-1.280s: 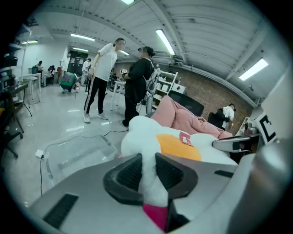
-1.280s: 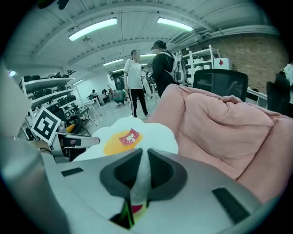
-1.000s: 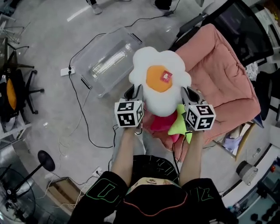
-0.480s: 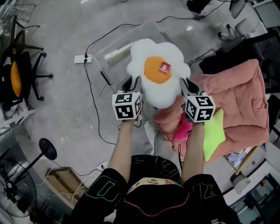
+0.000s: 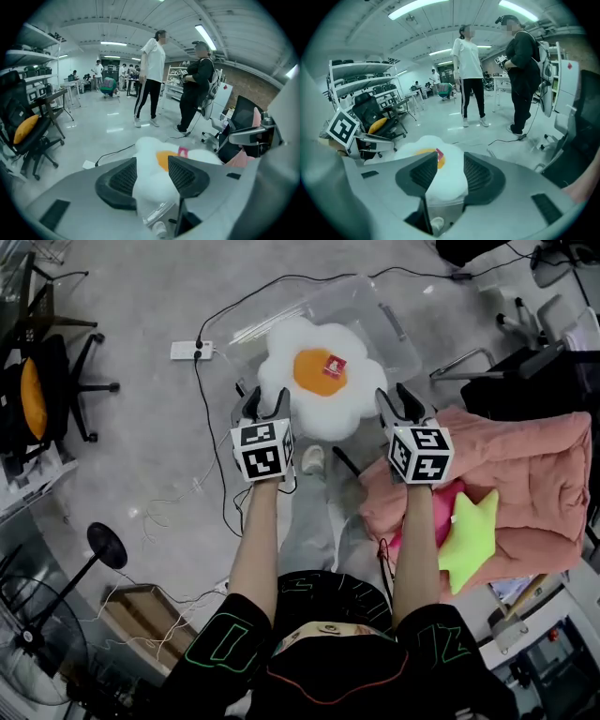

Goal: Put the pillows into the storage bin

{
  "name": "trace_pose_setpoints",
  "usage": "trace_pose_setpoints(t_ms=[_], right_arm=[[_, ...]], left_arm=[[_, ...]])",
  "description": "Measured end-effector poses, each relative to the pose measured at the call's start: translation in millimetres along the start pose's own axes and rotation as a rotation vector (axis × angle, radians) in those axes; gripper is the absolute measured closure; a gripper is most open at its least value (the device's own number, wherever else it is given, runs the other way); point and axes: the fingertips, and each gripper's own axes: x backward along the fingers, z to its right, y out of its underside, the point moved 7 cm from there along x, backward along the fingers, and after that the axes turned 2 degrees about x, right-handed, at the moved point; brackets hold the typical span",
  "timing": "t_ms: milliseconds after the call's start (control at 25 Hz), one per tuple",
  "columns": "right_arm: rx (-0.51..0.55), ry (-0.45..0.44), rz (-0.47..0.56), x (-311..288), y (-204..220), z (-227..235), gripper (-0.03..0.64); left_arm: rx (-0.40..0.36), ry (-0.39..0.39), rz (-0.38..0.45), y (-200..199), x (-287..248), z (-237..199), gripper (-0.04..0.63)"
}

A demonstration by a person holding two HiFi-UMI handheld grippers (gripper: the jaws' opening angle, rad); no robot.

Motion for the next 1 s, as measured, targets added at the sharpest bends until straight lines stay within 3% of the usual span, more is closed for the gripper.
trace_pose_setpoints(t_ms=[160, 240, 320, 400, 680, 1000], right_arm=[[-0.007, 0.031, -0.036, -5, 11, -2, 0.459], [-0.049, 0.044, -0.038, 2, 20, 3, 0.465], [-0.092, 0.069, -0.026, 16, 28, 10, 0.517], [-0.117, 0.105, -0.013, 33, 36, 20, 0.595], [-0.225, 0.194, 0.079, 107, 69, 64, 0.614], [-0.361, 0.371, 0.136, 221, 137, 114, 0.614]], left_arm=[[0.042, 0.027, -0.022, 4, -5, -13, 0.401], [0.045, 0.064, -0.028, 6, -5, -5, 0.47], [0.038, 0.104, -0.027, 9, -3, 12, 0.563], [0.024, 0.145, -0.032, 12, -1, 33, 0.601], [-0.076, 0.342, -0.066, 26, -2, 136, 0.598], [-0.23, 0.536, -0.12, 58, 22, 268, 0.598]])
